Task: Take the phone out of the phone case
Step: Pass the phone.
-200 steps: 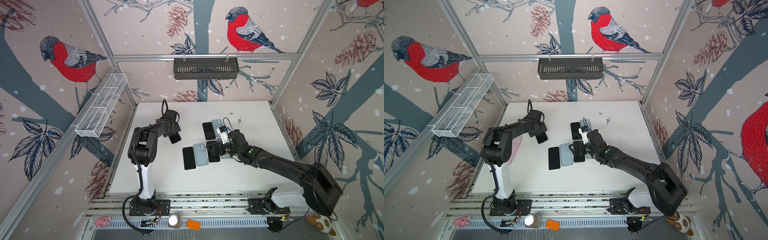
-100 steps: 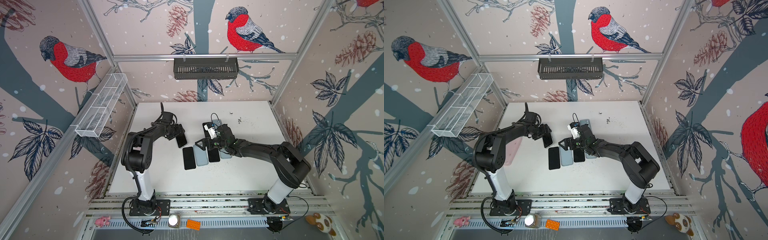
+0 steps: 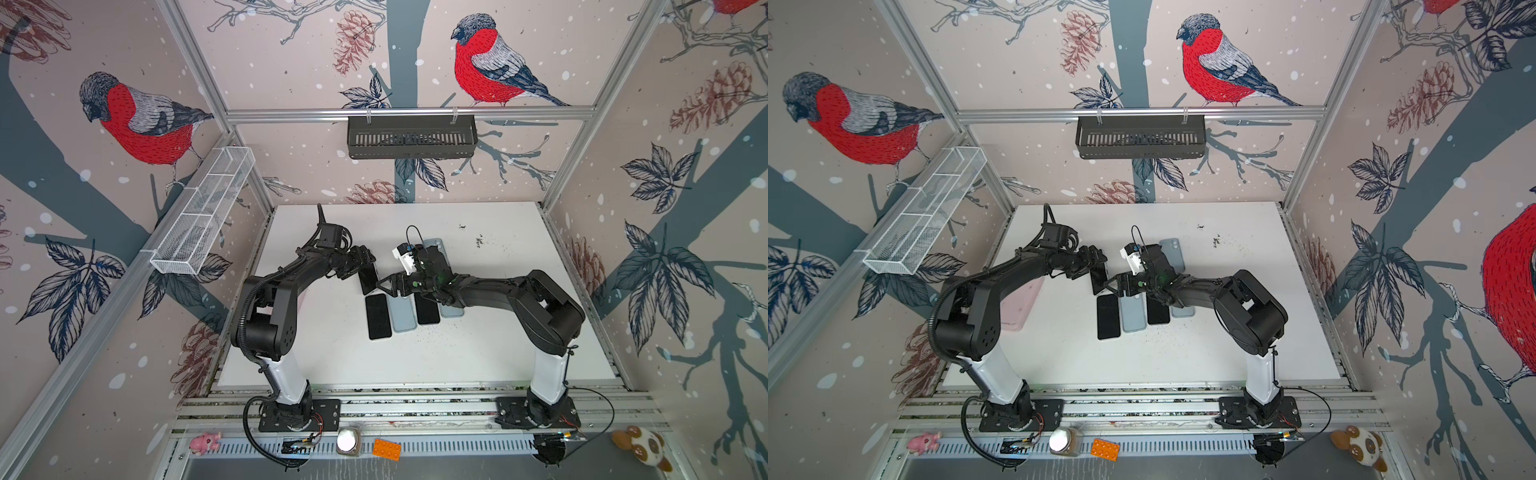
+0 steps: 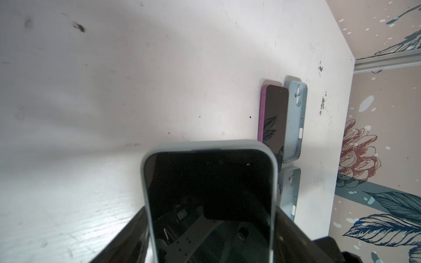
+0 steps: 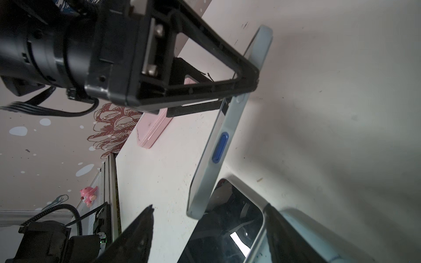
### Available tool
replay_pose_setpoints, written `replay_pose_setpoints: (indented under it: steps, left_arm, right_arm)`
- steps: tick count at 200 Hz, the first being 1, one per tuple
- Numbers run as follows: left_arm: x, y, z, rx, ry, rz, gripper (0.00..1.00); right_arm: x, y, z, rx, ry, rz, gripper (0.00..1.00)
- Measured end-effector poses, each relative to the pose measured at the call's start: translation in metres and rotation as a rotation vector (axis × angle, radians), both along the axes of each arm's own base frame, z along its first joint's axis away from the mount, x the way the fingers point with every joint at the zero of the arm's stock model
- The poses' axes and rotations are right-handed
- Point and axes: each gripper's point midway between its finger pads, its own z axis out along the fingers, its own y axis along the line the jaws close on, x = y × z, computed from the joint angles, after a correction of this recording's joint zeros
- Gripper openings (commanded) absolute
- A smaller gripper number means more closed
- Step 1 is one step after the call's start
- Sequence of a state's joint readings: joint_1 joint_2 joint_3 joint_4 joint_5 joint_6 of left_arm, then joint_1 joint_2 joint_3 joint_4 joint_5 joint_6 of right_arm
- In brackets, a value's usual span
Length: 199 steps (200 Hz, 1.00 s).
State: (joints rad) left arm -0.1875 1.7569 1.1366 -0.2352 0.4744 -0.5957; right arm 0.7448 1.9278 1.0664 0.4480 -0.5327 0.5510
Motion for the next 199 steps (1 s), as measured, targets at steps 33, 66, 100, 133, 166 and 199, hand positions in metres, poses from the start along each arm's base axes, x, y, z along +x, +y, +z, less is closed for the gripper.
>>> replay_pose_setpoints:
  steps: [33,66,100,133,166,199]
  left_arm:
    - [-0.003,-0.007,0.005,-0.009,-0.020,-0.013,0.36]
    - [-0.007,-0.013,0.005,-0.015,-0.021,-0.019,0.35]
    - [-0.008,-0.021,0.014,-0.030,-0.046,-0.022,0.34]
    - [-0.009,-0.028,0.026,-0.044,-0.076,-0.022,0.35]
    - [-0.013,-0.035,0.043,-0.061,-0.124,-0.018,0.65]
    - [-0.025,-0.051,0.085,-0.118,-0.257,-0.067,0.99]
  right_arm:
    - [0.005,0.006,-0.003,0.001,0.008,-0.004,0.61]
    - [0.008,0.010,-0.003,0.005,0.017,-0.014,0.43]
    - [0.010,0.010,-0.003,0.004,0.032,-0.031,0.29]
    - [0.010,0.009,-0.005,-0.011,0.039,-0.049,0.12]
    - [0.011,-0.003,0.007,-0.021,0.024,-0.082,0.03]
    - [0.007,-0.028,0.041,-0.008,-0.038,-0.108,0.02]
